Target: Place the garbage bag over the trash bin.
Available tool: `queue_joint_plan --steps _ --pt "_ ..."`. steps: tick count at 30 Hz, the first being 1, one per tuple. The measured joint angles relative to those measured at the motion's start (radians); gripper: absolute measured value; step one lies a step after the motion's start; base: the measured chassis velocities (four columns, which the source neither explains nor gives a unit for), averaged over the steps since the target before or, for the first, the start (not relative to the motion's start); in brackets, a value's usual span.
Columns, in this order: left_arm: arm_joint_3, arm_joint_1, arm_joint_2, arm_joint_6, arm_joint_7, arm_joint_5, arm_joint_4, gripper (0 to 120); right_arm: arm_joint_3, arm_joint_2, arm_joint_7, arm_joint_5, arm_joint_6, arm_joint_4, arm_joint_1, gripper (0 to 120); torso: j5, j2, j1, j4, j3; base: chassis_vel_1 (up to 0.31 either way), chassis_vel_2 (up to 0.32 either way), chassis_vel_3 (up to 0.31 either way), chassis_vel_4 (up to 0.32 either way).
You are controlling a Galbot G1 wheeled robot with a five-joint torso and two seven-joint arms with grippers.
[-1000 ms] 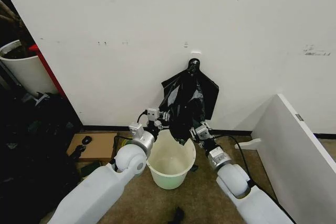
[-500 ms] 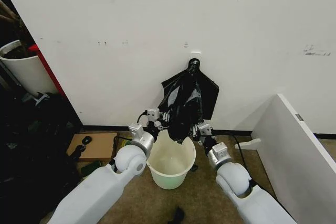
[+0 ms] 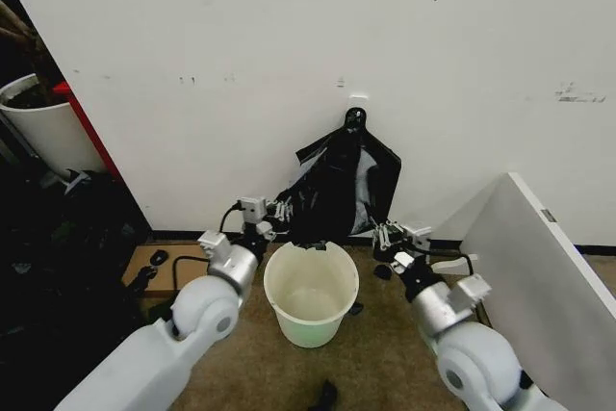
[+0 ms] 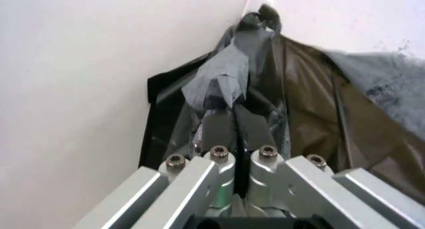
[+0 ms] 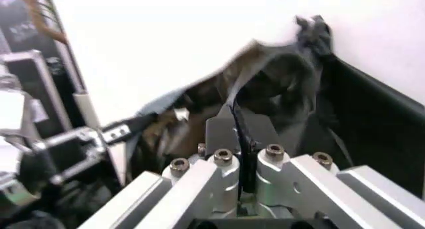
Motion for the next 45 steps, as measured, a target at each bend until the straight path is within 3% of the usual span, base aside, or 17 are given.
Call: queue_joint_plan --steps 11,20,39,45 --pt "-0.054 0.118 0.034 0.001 0.003 0.018 -0.117 0 -0.008 0.015 -0.013 -0.006 -0.002 0.093 -0.076 0 0.0001 0.000 0.000 -0.0003 0.000 0.000 0.000 0.000 0.000" --pt "-0.056 0.165 0.046 -0.007 0.014 0.038 -0.156 0 -0.020 0.023 -0.012 -0.004 -0.014 0.133 -0.136 0 0.0000 0.000 0.000 -0.0004 0.000 0.000 0.000 0.000 0.000" --pt "-0.059 0.127 0.043 -0.049 0.034 0.086 -0.063 0 -0.127 0.086 -0.007 0.001 0.002 -0.001 -0.055 0 0.0000 0.000 0.000 -0.0003 0.000 0.000 0.000 0.000 0.000" --pt "-0.029 0.146 0.007 -0.070 0.037 0.104 0.002 0 -0.136 0.088 -0.007 -0.017 0.031 -0.065 -0.087 0 -0.0001 0.000 0.000 -0.0003 0.000 0.000 0.000 0.000 0.000"
